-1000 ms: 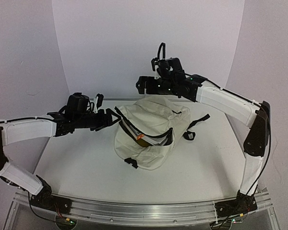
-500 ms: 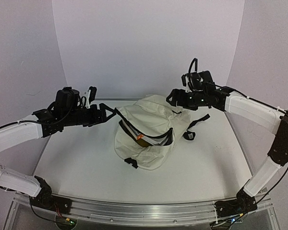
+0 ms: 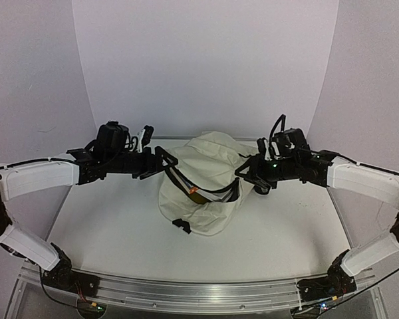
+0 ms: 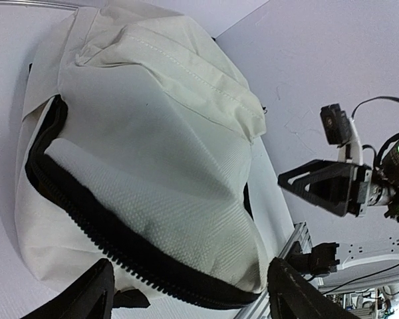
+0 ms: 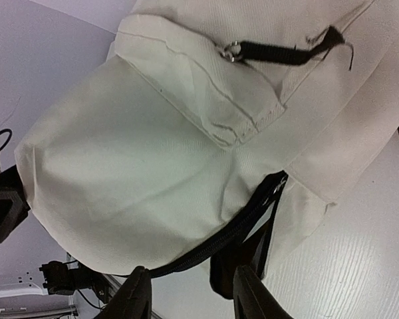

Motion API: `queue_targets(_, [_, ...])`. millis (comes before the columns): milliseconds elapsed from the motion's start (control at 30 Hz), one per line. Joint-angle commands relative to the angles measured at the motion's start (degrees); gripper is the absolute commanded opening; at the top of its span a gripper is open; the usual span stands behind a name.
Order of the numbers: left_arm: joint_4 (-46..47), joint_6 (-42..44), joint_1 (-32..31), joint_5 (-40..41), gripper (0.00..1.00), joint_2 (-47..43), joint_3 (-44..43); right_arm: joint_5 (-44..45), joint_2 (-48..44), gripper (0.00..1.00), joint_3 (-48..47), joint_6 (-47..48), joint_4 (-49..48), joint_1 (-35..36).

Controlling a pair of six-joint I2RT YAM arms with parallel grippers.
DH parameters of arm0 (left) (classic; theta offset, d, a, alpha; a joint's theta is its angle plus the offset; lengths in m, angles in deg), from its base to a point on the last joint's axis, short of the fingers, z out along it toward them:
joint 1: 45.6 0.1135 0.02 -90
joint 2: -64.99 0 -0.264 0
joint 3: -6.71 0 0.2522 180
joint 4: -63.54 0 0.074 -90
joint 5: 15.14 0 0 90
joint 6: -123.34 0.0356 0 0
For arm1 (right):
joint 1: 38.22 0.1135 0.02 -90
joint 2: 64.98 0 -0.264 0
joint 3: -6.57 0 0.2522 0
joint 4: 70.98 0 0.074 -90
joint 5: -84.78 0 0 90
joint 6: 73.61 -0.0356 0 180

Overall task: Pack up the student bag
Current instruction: Zip the student bag at the center of the board.

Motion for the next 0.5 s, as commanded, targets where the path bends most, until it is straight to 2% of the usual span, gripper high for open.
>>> queue_targets(0, [6.37, -2.01, -0.17, -0.89, 0.74, 0.51, -2.48, -1.17, -1.46, 0.39, 2.04, -5.80, -4.19, 2.54])
queue_targets(167, [7.92, -3.33, -0.17, -0.61, 0.58, 1.52, -2.52, 1.90, -0.03, 0.33, 2.64, -7.25, -4.40, 4.02])
queue_targets(467, [9.41, -4.46, -0.17, -0.19, 0.32, 1.22, -1.59, 7.11, 2.56, 0.32, 2.92, -9.49, -4.78, 5.92])
